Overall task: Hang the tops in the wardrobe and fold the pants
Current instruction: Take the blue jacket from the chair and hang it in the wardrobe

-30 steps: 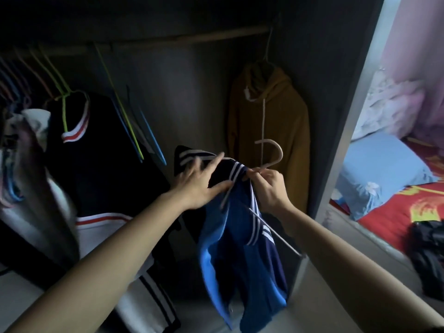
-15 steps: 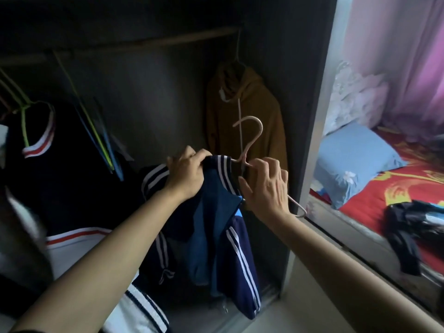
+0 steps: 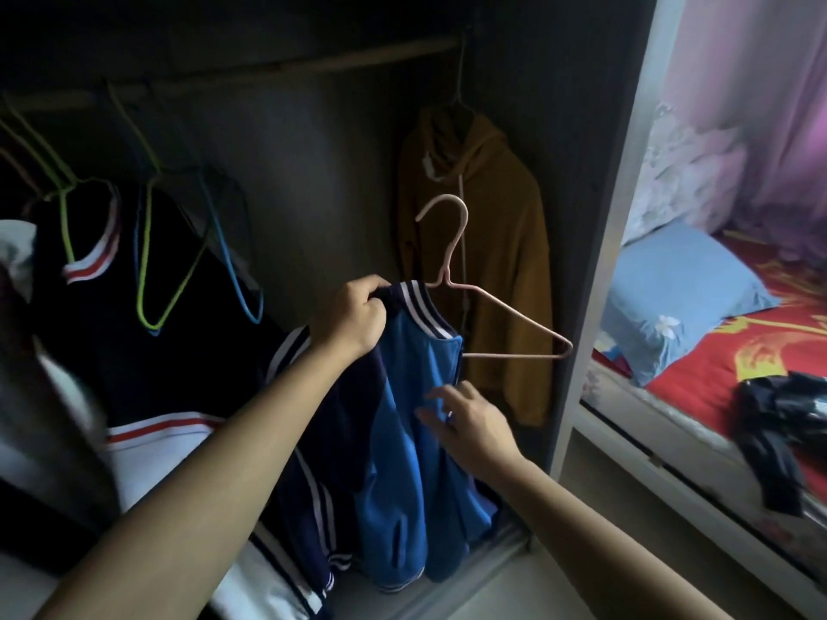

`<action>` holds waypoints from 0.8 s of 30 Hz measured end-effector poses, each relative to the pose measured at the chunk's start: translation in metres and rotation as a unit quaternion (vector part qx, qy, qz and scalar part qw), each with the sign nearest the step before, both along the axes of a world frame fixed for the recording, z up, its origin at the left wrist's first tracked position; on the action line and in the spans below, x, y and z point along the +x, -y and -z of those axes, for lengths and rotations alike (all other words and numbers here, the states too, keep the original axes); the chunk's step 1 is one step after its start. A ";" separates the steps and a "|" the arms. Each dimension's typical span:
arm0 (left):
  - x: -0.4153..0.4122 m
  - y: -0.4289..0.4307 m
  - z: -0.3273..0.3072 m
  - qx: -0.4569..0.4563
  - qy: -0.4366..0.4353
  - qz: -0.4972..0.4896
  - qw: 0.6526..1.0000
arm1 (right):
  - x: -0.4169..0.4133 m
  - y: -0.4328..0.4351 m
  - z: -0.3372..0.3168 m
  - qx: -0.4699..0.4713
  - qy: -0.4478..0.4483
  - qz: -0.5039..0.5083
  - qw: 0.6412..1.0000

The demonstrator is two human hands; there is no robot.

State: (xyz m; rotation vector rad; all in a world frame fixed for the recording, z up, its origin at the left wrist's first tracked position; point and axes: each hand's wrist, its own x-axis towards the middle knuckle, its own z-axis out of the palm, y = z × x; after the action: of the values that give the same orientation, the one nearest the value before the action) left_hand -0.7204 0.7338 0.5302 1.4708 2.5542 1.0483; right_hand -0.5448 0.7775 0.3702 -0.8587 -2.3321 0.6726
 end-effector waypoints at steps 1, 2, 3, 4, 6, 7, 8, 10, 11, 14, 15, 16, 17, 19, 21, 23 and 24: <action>0.002 0.000 -0.001 -0.005 0.025 0.005 1.000 | -0.005 0.005 0.003 0.021 0.032 -0.045 0.998; 0.004 0.000 -0.001 -0.005 0.045 0.010 0.999 | -0.010 0.009 0.006 0.036 0.069 -0.084 0.993; 0.006 0.001 0.000 -0.002 0.064 0.019 0.998 | -0.014 0.012 0.009 0.036 0.102 -0.113 0.988; 0.008 0.002 0.001 -0.007 0.086 0.033 0.996 | -0.017 0.015 0.012 0.023 0.122 -0.128 0.984; 0.013 0.003 0.002 -0.030 0.121 0.053 0.991 | -0.019 0.015 0.017 -0.012 0.126 -0.125 0.984; 0.014 0.004 0.004 -0.037 0.124 0.057 0.990 | -0.018 0.015 0.018 -0.027 0.120 -0.119 0.985; 0.014 0.004 0.006 -0.035 0.116 0.054 0.991 | -0.015 0.014 0.019 -0.040 0.112 -0.114 0.986; 0.010 0.005 0.011 -0.017 0.084 0.021 0.996 | -0.008 0.009 0.022 -0.060 0.098 -0.108 0.988; 0.008 0.005 0.013 -0.008 0.070 -0.003 0.997 | -0.003 0.006 0.023 -0.066 0.095 -0.108 0.987; 0.006 0.006 0.018 0.031 0.060 -0.046 0.997 | 0.010 0.000 0.026 -0.085 0.074 -0.097 0.989; 0.006 0.006 0.019 0.039 0.065 -0.047 0.996 | 0.013 -0.003 0.027 -0.090 0.057 -0.083 0.991; 0.007 0.005 0.019 0.041 0.071 -0.043 0.996 | 0.015 -0.006 0.027 -0.098 0.042 -0.063 0.992; 0.007 0.005 0.019 0.041 0.075 -0.036 0.996 | 0.015 -0.009 0.027 -0.113 0.031 -0.040 0.992; 0.010 0.003 0.015 0.050 0.064 -0.018 0.997 | 0.014 -0.015 0.025 -0.147 0.018 0.013 0.989; 0.013 0.001 0.009 0.071 0.032 0.001 0.997 | 0.011 -0.022 0.025 -0.178 0.004 0.072 0.981; 0.018 -0.001 0.002 0.089 0.002 0.021 0.996 | 0.007 -0.025 0.024 -0.215 -0.017 0.118 0.969; 0.021 0.000 -0.002 0.097 -0.009 0.033 0.995 | 0.005 -0.026 0.023 -0.222 -0.021 0.128 0.966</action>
State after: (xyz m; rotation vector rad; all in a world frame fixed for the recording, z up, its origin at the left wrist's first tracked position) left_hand -0.6996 0.7342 0.5324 1.6018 2.4564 1.3100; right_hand -0.5402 0.8038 0.3474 -1.3001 -2.0090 1.1068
